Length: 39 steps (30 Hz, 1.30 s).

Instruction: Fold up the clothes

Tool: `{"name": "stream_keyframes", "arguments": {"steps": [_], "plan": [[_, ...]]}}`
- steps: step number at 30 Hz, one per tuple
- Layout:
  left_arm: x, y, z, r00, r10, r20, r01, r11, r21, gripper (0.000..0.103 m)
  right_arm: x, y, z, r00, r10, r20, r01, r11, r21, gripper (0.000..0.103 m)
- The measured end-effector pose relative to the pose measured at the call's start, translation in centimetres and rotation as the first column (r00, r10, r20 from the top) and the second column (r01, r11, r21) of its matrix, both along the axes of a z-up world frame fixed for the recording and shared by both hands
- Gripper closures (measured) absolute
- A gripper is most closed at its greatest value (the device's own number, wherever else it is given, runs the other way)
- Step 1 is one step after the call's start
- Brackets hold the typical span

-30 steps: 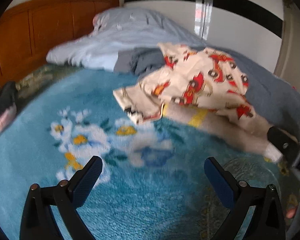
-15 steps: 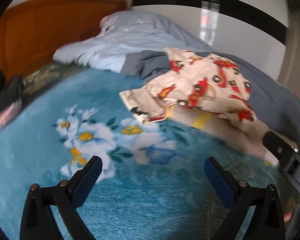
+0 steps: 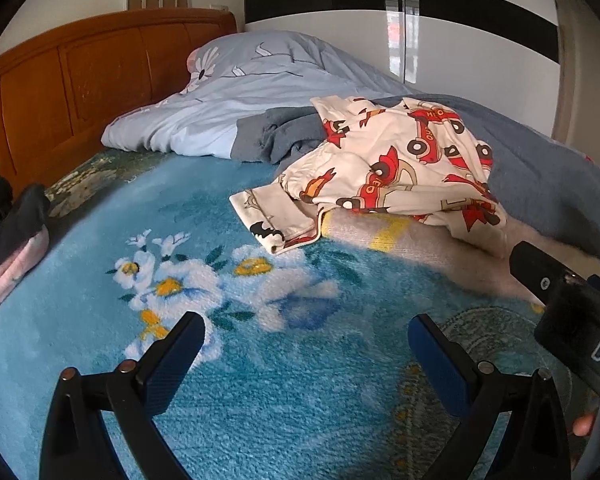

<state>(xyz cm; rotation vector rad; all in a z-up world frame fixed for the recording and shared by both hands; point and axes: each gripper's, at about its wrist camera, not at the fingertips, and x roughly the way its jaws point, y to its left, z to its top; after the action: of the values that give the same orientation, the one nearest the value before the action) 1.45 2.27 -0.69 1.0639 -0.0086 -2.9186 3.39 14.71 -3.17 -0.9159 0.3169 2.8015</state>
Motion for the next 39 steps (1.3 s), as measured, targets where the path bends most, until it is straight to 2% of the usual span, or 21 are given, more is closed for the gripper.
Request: {"name": "stream_keyframes", "arguments": {"steps": [19,26,30,32,37,39], "plan": [[-0.2,-0.7,-0.2,1.000,0.014,0.020,-0.014,1.000,0.028,0.000,0.0,0.0,0.0,1.000,0.005,0.005,-0.005,1.000,-0.008,0.000],[-0.5,-1.6,-0.4,0.999,0.005,0.041,-0.009,0.996,0.088,0.000,0.0,0.1,0.0,1.000,0.011,0.005,-0.011,1.000,-0.024,0.000],[-1.2,-1.8,-0.2,0.996,-0.061,0.066,0.052,0.989,0.136,0.000,0.3,0.8,0.4,1.000,0.011,-0.020,-0.012,0.998,-0.069,0.000],[-2.2,-1.0,0.2,0.993,-0.091,0.075,0.085,0.993,0.082,0.000,0.9,1.5,1.0,0.998,-0.008,-0.060,0.002,0.996,-0.093,0.000],[-5.7,1.9,1.7,0.974,-0.198,0.113,0.196,0.980,0.029,0.000,2.5,4.2,2.2,0.982,-0.090,-0.168,0.063,0.985,-0.158,0.000],[-7.4,3.1,2.3,0.967,-0.216,0.132,0.217,0.976,0.010,0.000,3.0,5.4,2.4,0.976,-0.124,-0.181,0.092,0.980,-0.175,0.000]]}}
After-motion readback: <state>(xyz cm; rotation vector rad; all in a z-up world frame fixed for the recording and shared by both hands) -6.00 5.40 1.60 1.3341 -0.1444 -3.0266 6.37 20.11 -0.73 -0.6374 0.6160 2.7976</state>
